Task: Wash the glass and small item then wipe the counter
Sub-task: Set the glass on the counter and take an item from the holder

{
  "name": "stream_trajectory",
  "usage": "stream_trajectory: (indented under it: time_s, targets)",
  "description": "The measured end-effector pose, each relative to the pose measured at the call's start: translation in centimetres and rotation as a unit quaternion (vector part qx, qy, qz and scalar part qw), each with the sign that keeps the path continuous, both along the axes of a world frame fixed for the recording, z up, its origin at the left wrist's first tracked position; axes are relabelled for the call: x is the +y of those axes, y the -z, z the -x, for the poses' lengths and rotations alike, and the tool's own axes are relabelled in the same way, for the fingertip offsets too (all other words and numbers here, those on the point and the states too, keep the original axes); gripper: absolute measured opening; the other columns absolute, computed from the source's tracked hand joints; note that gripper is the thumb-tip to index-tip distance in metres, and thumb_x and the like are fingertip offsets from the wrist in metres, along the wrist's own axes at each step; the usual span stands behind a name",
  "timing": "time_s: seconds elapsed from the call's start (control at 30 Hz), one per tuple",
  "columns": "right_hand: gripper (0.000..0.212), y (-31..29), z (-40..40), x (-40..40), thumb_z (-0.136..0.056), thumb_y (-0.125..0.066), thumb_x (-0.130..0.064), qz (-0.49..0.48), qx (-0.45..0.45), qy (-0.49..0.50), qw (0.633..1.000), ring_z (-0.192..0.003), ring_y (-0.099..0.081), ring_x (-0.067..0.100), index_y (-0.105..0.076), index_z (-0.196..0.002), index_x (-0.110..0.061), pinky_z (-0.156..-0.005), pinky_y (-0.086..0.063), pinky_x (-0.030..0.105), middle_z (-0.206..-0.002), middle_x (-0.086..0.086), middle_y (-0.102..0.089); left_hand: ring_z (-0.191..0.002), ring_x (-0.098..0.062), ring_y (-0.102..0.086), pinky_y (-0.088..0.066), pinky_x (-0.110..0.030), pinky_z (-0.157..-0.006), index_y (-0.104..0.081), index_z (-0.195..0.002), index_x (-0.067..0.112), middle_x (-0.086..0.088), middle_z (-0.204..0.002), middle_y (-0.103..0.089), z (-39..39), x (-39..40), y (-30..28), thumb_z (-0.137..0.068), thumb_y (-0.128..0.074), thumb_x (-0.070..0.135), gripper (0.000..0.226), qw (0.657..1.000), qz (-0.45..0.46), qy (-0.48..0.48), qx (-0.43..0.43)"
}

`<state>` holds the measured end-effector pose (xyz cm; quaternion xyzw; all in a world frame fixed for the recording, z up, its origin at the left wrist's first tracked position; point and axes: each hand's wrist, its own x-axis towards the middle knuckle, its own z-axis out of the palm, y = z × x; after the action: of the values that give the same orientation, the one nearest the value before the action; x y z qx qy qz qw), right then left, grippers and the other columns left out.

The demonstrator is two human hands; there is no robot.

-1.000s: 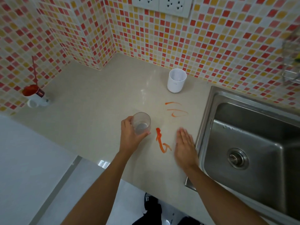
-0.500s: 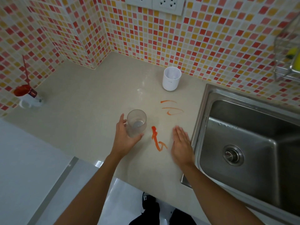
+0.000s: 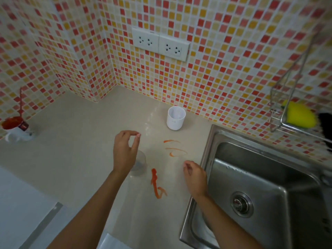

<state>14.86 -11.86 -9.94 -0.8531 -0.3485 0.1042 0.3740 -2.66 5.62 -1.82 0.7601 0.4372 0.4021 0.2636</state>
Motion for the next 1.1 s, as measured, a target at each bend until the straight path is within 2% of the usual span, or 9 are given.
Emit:
stream_trajectory:
  time_s: [0.13, 0.3, 0.43, 0.6, 0.8, 0.9, 0.97, 1.1]
  targets:
    - [0.021, -2.8, -4.1, 3.5, -0.089, -0.065, -0.017, -0.022, 0.014, 0.022, 0.999, -0.092, -0.065, 0.014, -0.069, -0.109, -0.01, -0.083, -0.048, 0.023, -0.102, 0.003, -0.072, -0.099, -0.016, -0.06, -0.052, -0.04, -0.088, -0.066, -0.106, 0.015, 0.001, -0.105, -0.066, -6.0, 2.4, -0.4, -0.095, -0.058, 0.027, 0.018, 0.996, 0.015, 0.076, 0.032]
    - [0.042, -4.1, -8.6, 9.1, -0.087, -0.07, -0.025, -0.013, 0.043, 0.0, 0.999, -0.11, -0.06, 0.017, -0.059, -0.126, -0.014, -0.095, -0.051, 0.035, -0.122, 0.002, -0.065, -0.11, -0.021, -0.058, -0.047, -0.031, -0.091, -0.057, -0.125, 0.013, -0.005, -0.127, -0.058, -13.0, 5.1, 0.1, -0.093, -0.06, 0.024, 0.034, 0.987, 0.061, 0.12, 0.083]
    - [0.056, -4.1, -9.9, 13.2, -0.085, -0.071, -0.037, -0.04, 0.101, -0.027, 0.994, -0.117, -0.053, 0.01, -0.051, -0.134, -0.02, -0.094, -0.041, 0.021, -0.133, -0.004, -0.056, -0.118, -0.022, -0.053, -0.041, -0.029, -0.098, -0.047, -0.136, 0.012, -0.007, -0.138, -0.051, -16.3, 6.5, 1.6, -0.095, -0.056, 0.028, 0.045, 0.978, 0.125, 0.132, 0.101]
    - [0.081, -1.7, -10.8, 16.9, -0.072, -0.081, -0.045, -0.057, 0.161, -0.075, 0.982, -0.125, -0.049, 0.013, -0.039, -0.139, -0.03, -0.096, -0.038, 0.021, -0.142, -0.007, -0.048, -0.113, -0.023, -0.057, -0.045, -0.032, -0.096, -0.051, -0.132, 0.012, -0.007, -0.135, -0.053, -17.0, 7.1, 3.2, -0.096, -0.053, 0.026, 0.039, 0.979, 0.113, 0.125, 0.119]
    - [0.083, -0.6, -11.0, 18.5, -0.068, -0.083, -0.045, -0.091, 0.212, -0.075, 0.97, -0.118, -0.049, 0.007, -0.033, -0.134, -0.035, -0.099, -0.041, 0.021, -0.134, -0.013, -0.048, -0.113, -0.021, -0.058, -0.044, -0.029, -0.097, -0.056, -0.129, 0.015, -0.005, -0.131, -0.058, -17.4, 8.7, 3.5, -0.098, -0.05, 0.027, 0.034, 0.978, 0.046, 0.123, 0.162]
    - [0.081, -0.2, -10.9, 18.3, -0.069, -0.085, -0.038, -0.115, 0.214, -0.074, 0.967, -0.112, -0.051, 0.006, -0.032, -0.131, -0.035, -0.088, -0.042, 0.006, -0.128, -0.015, -0.048, -0.113, -0.023, -0.055, -0.044, -0.031, -0.096, -0.058, -0.128, 0.018, -0.006, -0.128, -0.059, -17.8, 9.8, 3.2, -0.096, -0.053, 0.03, 0.034, 0.971, 0.007, 0.14, 0.191]
    - [0.081, -0.2, -11.0, 18.1, -0.07, -0.085, -0.036, -0.115, 0.21, -0.075, 0.968, -0.112, -0.052, 0.005, -0.033, -0.132, -0.033, -0.084, -0.043, 0.002, -0.128, -0.014, -0.049, -0.111, -0.024, -0.054, -0.045, -0.034, -0.094, -0.06, -0.126, 0.018, -0.008, -0.125, -0.06, -18.5, 9.9, 2.5, -0.094, -0.056, 0.033, 0.035, 0.968, -0.01, 0.148, 0.203]
    - [0.082, 0.0, -10.9, 18.3, -0.071, -0.082, -0.042, -0.102, 0.213, -0.075, 0.969, -0.117, -0.051, 0.008, -0.032, -0.135, -0.031, -0.098, -0.045, 0.022, -0.133, -0.013, -0.047, -0.105, -0.021, -0.055, -0.047, -0.033, -0.093, -0.067, -0.116, 0.02, -0.005, -0.117, -0.066, -19.8, 10.0, 1.4, -0.09, -0.062, 0.039, 0.033, 0.954, -0.009, 0.169, 0.246]
